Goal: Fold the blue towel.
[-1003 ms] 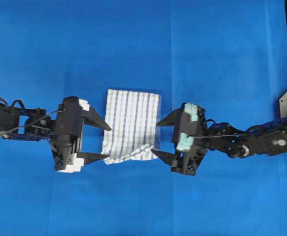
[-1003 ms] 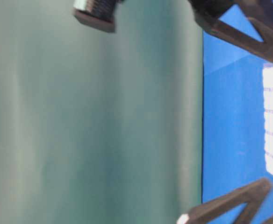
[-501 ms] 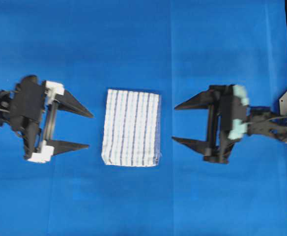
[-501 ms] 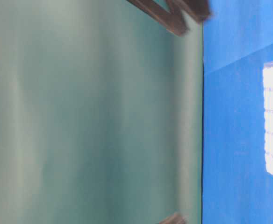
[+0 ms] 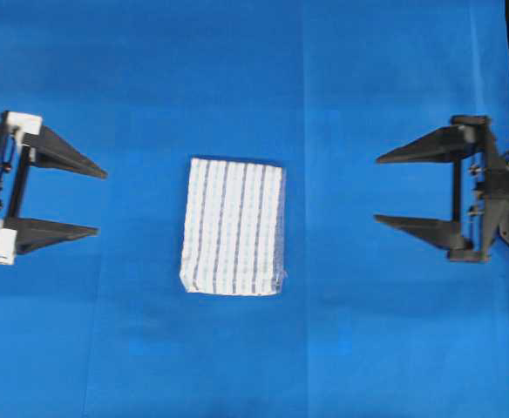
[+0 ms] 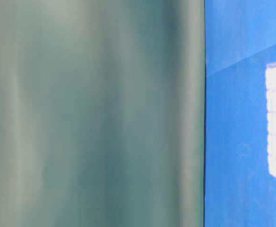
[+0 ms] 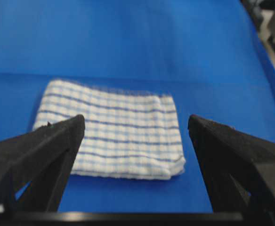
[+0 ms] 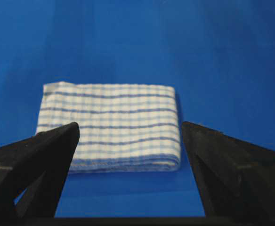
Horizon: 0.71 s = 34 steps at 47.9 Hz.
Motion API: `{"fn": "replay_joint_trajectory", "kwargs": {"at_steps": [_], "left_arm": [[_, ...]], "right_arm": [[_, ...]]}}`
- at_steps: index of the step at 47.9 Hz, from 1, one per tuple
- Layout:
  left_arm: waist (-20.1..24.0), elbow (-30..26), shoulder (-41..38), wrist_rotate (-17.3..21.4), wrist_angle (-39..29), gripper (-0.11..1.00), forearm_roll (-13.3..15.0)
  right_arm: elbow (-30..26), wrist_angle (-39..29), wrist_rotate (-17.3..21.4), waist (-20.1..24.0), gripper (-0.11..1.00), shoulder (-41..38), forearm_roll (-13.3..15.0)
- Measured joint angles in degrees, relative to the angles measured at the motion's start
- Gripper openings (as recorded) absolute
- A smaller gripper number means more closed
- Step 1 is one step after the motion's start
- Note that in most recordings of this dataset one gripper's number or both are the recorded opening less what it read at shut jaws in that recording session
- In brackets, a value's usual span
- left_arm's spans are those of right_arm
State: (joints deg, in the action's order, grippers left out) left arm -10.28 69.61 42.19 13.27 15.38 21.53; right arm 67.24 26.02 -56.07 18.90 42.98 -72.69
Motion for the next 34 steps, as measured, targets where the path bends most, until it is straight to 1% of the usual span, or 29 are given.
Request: {"fn": "replay_joint_trajectory", "kwargs": {"at_steps": [9, 14, 20, 26, 34], "left_arm": [[0.0, 3.96, 5.19, 0.53, 0.0, 0.89, 0.0], [0.0, 6.15, 8.0, 2.9, -0.09, 0.89, 0.0], [0.0, 8.17, 10.81, 6.06, -0.09, 0.89, 0.0], [0.26, 10.11, 13.18, 6.68, -0.09, 0.89, 0.0], [0.97, 12.3, 15.38, 6.59, -0.88, 0.89, 0.0]], "right_arm": [[5.27, -0.09, -2.2, 0.0, 0.86, 6.5, 0.0], [7.56, -0.09, -2.99, 0.0, 0.86, 8.26, 0.09], [9.67, 0.0, -2.99, 0.0, 0.86, 9.58, 0.09], [11.34, 0.26, -2.99, 0.09, 0.86, 10.28, 0.0], [12.66, 1.14, -2.72, 0.0, 0.85, 10.72, 0.0]]}}
